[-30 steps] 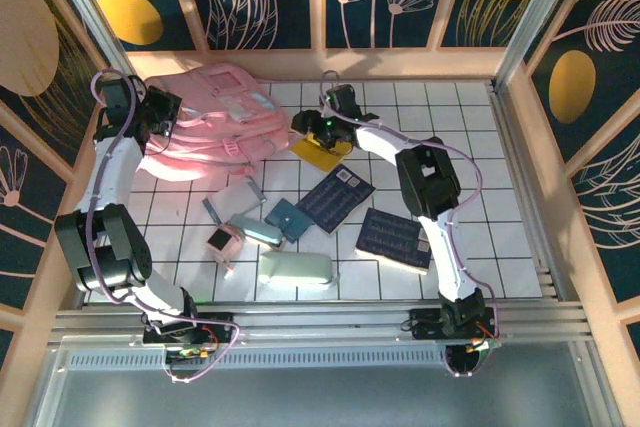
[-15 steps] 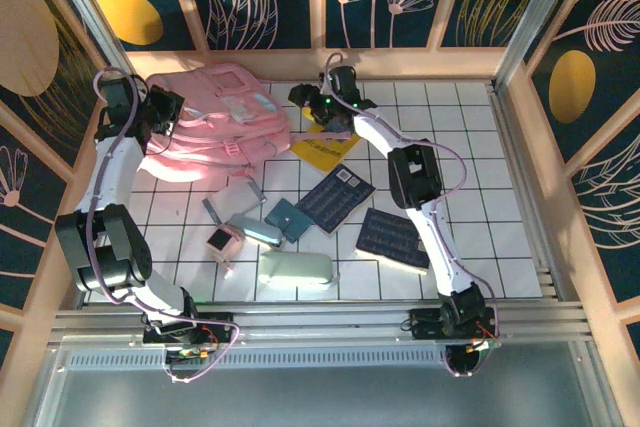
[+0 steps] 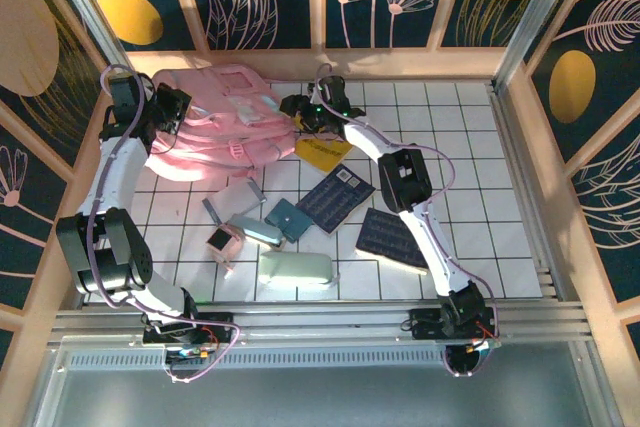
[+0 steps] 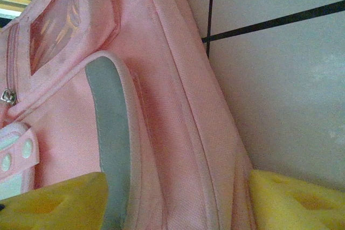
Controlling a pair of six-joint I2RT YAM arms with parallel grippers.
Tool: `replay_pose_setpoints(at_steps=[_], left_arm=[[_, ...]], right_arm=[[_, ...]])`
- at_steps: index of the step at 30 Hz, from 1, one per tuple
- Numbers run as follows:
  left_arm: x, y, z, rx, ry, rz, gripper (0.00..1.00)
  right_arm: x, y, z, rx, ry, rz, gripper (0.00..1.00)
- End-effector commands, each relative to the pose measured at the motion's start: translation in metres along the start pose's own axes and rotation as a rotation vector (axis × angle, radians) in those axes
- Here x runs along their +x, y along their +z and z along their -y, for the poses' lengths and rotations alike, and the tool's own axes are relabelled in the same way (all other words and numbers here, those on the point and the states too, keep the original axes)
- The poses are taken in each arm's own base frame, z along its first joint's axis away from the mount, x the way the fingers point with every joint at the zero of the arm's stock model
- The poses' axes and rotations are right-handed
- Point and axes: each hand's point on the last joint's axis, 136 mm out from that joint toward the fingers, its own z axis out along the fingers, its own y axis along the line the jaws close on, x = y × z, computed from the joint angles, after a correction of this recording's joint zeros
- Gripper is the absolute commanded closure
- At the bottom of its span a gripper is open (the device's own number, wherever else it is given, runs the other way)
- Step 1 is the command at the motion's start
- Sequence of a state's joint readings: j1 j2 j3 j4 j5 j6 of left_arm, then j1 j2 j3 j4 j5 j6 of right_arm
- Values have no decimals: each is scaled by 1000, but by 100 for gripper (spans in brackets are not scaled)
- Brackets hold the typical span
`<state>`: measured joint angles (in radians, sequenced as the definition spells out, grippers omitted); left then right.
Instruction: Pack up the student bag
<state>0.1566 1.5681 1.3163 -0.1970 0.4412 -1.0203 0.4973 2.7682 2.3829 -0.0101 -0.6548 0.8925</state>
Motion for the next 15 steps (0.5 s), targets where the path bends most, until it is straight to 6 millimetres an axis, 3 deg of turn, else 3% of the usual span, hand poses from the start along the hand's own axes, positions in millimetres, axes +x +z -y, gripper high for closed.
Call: replay_pose_setpoints(at_steps=[1, 5, 11, 15], left_arm=[[-3, -25, 64, 203, 125, 27, 100], [-4, -24, 64, 198, 145, 33, 100], [-7, -25, 63, 188, 167, 48, 100], [-9, -25, 66, 192, 179, 53, 100]], right_arm=[[19, 13, -17, -110, 18, -74, 39], [16, 2, -64, -241, -16, -88, 57], [6, -32, -112, -304, -100, -49, 92], [-3, -58, -135, -319, -140, -10, 100]])
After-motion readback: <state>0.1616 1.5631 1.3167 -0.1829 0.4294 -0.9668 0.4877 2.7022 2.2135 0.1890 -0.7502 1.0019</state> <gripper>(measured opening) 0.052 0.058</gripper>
